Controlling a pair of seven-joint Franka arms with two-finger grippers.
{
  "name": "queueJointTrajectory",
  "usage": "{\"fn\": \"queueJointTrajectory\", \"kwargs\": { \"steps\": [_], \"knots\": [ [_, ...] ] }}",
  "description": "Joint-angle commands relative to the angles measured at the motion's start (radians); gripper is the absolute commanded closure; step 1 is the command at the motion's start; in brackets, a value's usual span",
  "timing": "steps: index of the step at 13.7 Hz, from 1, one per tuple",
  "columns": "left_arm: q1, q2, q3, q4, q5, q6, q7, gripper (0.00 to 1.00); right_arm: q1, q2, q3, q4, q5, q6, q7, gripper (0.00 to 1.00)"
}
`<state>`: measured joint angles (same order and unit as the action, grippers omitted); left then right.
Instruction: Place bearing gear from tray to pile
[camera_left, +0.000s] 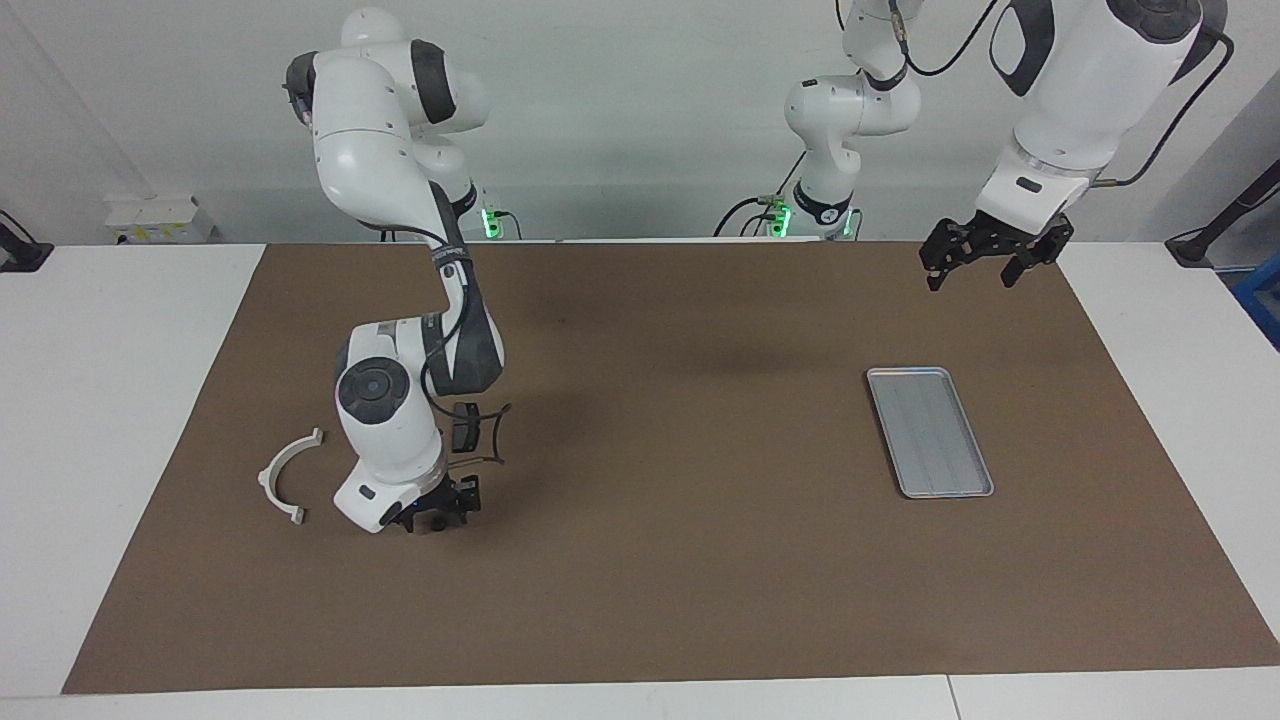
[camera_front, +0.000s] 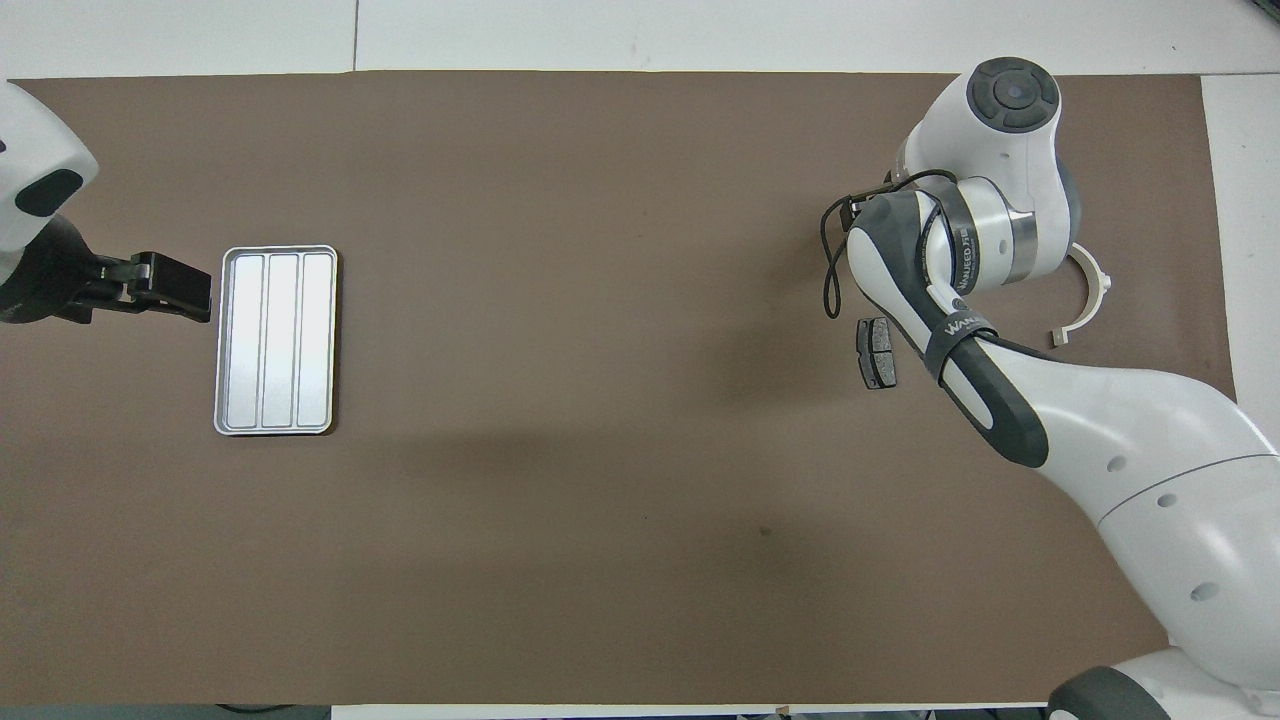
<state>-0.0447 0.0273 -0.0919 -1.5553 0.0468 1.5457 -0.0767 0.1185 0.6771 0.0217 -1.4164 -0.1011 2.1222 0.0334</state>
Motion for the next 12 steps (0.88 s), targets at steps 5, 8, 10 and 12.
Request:
{"fn": "queueJointTrajectory", "kwargs": {
  "steps": [5, 8, 10, 12],
  "knots": [
    [0.012, -0.009, -0.005, 0.008, -0.016, -0.006, 0.0, 0.0, -0.017, -0.076, 0.015, -0.042, -0.009, -0.004, -0.007, 0.0],
    [0.02, -0.01, 0.017, 0.001, -0.048, 0.007, -0.003, 0.0, -0.028, -0.093, 0.017, -0.042, -0.009, -0.011, -0.012, 0.0],
    [0.025, -0.01, 0.018, 0.003, -0.053, 0.004, -0.003, 0.0, -0.046, -0.112, 0.018, -0.042, -0.006, -0.04, -0.015, 0.0],
    [0.025, -0.012, 0.032, -0.002, -0.053, 0.005, -0.002, 0.0, -0.056, -0.149, 0.02, -0.042, 0.003, -0.089, -0.018, 0.0]
  ]
}}
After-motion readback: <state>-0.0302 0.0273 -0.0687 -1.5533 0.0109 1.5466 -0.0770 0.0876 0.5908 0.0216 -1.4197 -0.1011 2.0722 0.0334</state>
